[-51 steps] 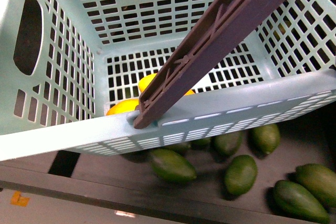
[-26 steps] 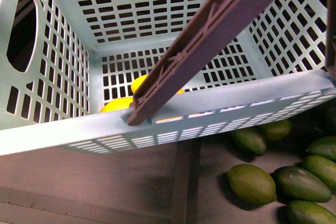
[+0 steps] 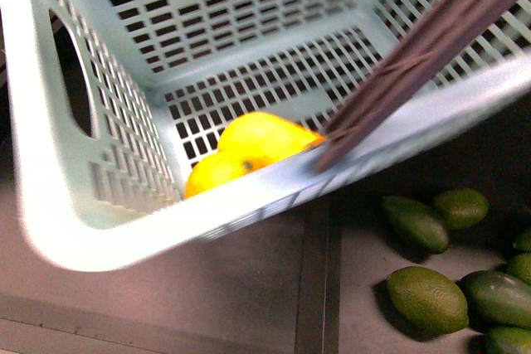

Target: Pick lemon and mango into basket

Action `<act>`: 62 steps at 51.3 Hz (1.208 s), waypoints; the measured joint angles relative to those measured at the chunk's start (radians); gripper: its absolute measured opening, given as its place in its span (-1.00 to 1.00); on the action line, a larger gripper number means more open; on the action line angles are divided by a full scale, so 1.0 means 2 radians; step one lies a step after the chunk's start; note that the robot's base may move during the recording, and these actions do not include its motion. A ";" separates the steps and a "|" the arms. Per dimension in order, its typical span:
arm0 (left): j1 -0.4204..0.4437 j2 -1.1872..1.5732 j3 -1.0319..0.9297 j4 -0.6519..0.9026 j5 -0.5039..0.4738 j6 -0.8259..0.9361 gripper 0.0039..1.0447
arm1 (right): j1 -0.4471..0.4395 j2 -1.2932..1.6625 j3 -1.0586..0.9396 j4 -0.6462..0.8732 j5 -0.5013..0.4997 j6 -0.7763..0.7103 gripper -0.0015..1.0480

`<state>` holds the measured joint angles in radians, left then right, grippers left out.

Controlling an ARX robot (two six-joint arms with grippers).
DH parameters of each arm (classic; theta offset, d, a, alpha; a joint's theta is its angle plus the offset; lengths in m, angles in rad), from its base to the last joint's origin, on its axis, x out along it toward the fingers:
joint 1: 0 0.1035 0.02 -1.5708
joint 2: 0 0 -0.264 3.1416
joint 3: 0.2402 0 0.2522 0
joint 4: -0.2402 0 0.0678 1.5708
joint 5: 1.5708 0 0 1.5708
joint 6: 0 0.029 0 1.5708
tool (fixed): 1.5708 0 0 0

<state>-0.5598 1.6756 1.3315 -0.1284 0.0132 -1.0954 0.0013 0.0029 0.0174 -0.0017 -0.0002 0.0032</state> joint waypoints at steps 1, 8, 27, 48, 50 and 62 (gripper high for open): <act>-0.002 0.004 0.000 0.008 -0.032 -0.014 -0.91 | 0.000 0.000 0.000 0.000 -0.002 0.000 0.83; 0.045 0.079 0.056 0.033 -0.184 -0.054 -0.91 | 0.000 0.000 0.000 0.000 0.001 0.000 0.83; 0.110 0.259 0.156 0.019 -0.189 -0.154 -0.91 | 0.000 0.000 0.000 0.000 0.000 0.000 0.83; 0.111 0.284 0.158 0.032 -0.177 -0.207 -0.91 | 0.000 0.000 0.000 0.000 0.000 0.000 0.83; 0.111 0.282 0.151 0.038 -0.176 -0.208 -0.91 | 0.000 0.000 0.000 0.000 0.000 0.000 0.83; 0.113 0.247 0.097 0.037 -0.195 -0.215 -0.05 | 0.000 0.000 0.000 0.000 0.000 0.000 0.83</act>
<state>-0.3340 2.1704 1.5253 -0.0547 -0.3759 -1.5253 0.0013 0.0029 0.0174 -0.0017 0.0002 0.0032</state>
